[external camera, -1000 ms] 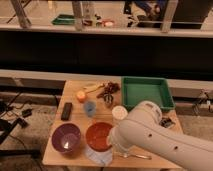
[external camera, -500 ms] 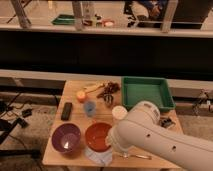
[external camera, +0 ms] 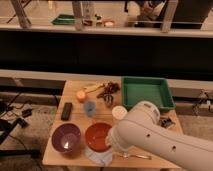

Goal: Stack bowls on top of each other

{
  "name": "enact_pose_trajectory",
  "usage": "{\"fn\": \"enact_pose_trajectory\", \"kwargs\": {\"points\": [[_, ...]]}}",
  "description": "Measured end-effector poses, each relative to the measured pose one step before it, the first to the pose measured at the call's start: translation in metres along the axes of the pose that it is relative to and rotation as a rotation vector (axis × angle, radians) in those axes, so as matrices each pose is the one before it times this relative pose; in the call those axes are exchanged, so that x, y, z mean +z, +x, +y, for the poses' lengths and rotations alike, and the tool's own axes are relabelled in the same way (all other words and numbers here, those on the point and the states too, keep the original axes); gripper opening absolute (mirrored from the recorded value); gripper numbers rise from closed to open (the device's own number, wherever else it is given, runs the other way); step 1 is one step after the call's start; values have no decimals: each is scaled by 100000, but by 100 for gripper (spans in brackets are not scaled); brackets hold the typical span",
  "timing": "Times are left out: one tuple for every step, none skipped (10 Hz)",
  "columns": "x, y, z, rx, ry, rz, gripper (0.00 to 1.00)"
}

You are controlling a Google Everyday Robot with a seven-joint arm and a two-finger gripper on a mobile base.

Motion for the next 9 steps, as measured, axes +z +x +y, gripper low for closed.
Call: {"fn": "enact_pose_trajectory", "kwargs": {"points": [[35, -10, -21, -14, 55, -158, 0], [106, -83, -388, -949, 413, -591, 0], [238, -600, -918, -2544, 572, -802, 0], [141, -525, -796, -1721, 578, -553, 0], [9, -243, -539, -1316, 579, -84, 0], [-33, -372, -678, -1399, 930, -339, 0], [-15, -358, -477, -1440, 614, -378, 0], [-44, -424, -532, -1680, 1021, -492, 0], [5, -468, -562, -1664, 945, -368, 0]]}}
